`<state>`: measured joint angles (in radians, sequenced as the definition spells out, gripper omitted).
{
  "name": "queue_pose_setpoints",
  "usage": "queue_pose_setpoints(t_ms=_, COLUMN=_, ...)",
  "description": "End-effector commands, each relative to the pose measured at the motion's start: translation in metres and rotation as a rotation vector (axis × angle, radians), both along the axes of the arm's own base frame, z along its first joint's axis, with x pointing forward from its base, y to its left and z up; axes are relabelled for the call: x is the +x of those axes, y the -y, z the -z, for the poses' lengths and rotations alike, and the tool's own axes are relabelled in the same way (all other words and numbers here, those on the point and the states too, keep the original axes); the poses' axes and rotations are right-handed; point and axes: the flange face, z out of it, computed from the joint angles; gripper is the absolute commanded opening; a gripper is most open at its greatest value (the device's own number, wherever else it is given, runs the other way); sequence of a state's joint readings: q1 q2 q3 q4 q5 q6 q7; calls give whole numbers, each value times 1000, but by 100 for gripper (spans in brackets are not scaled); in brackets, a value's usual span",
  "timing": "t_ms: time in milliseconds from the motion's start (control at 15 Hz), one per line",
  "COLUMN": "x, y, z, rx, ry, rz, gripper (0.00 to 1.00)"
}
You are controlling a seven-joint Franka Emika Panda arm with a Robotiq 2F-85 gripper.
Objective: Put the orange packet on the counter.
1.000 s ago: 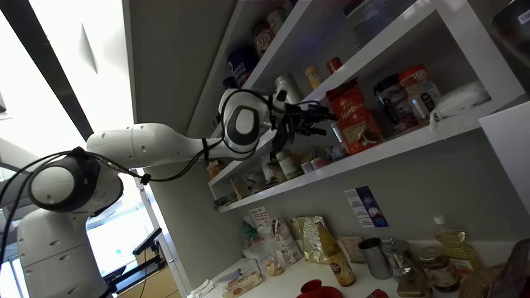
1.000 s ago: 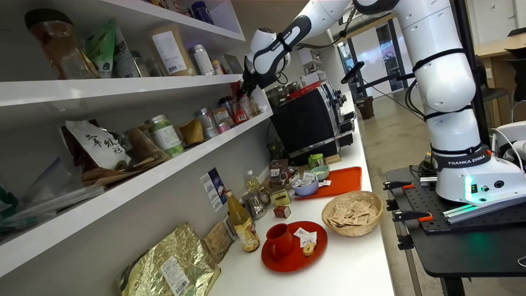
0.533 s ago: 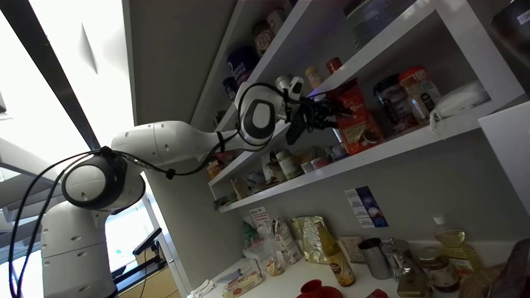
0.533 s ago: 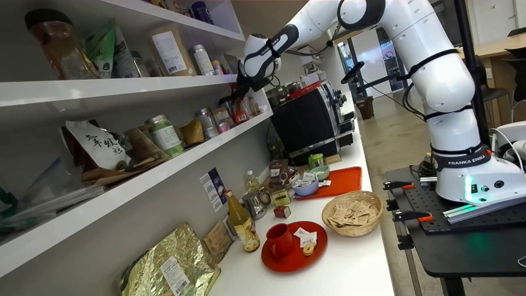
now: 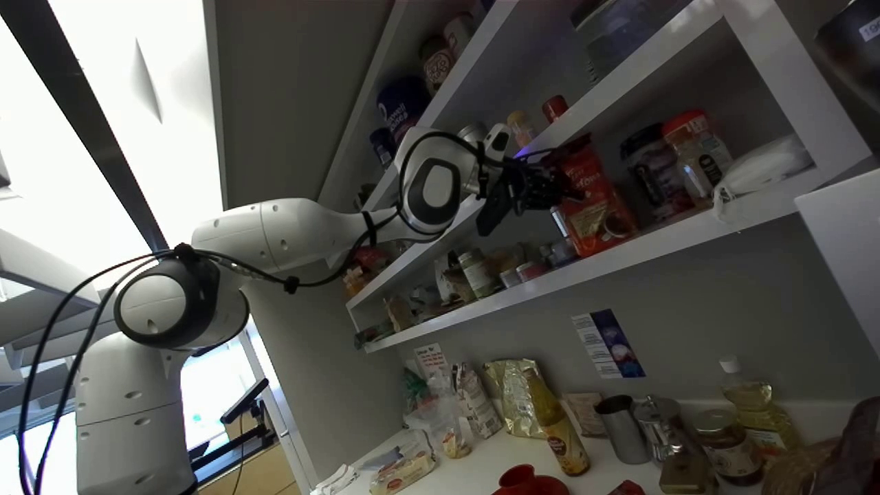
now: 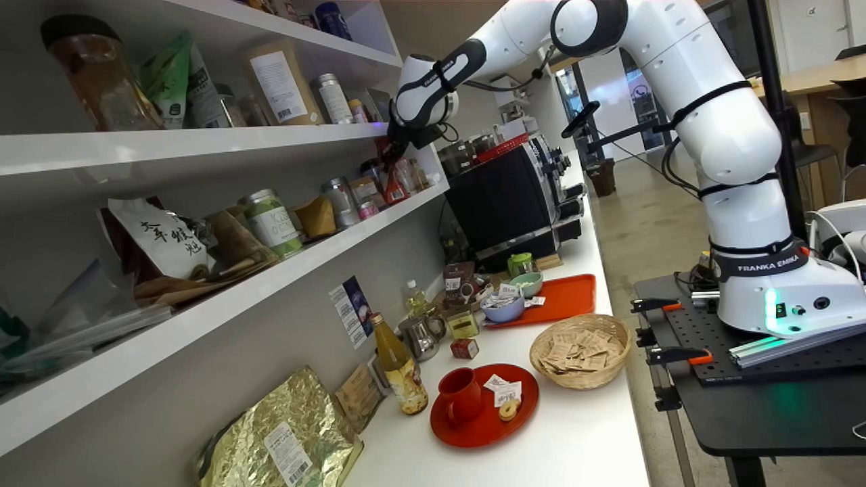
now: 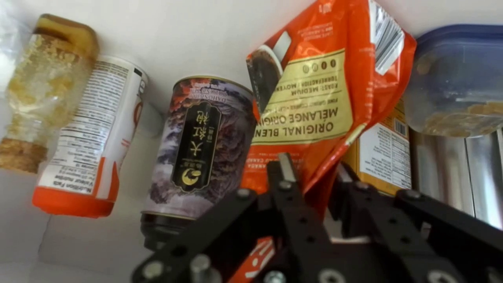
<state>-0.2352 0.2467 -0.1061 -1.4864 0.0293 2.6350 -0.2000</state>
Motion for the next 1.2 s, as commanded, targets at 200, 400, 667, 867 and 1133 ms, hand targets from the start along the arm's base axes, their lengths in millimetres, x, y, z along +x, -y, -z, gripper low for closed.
queue_pose_setpoints(t_ms=200, x=-31, y=-9, z=-8, rx=1, ry=-35, rz=24, gripper=0)
queue_pose_setpoints(t_ms=400, x=-70, y=-33, z=-8, rx=-28, ry=-76, rz=26, gripper=0)
queue_pose_setpoints(t_ms=667, x=-123, y=-74, z=-7, rx=-51, ry=-154, rz=22, gripper=0)
queue_pose_setpoints(t_ms=867, x=-165, y=-114, z=-8, rx=-57, ry=-198, rz=-10, gripper=0)
queue_pose_setpoints(t_ms=1133, x=-191, y=-179, z=10, rx=-34, ry=-272, rz=-205, gripper=0)
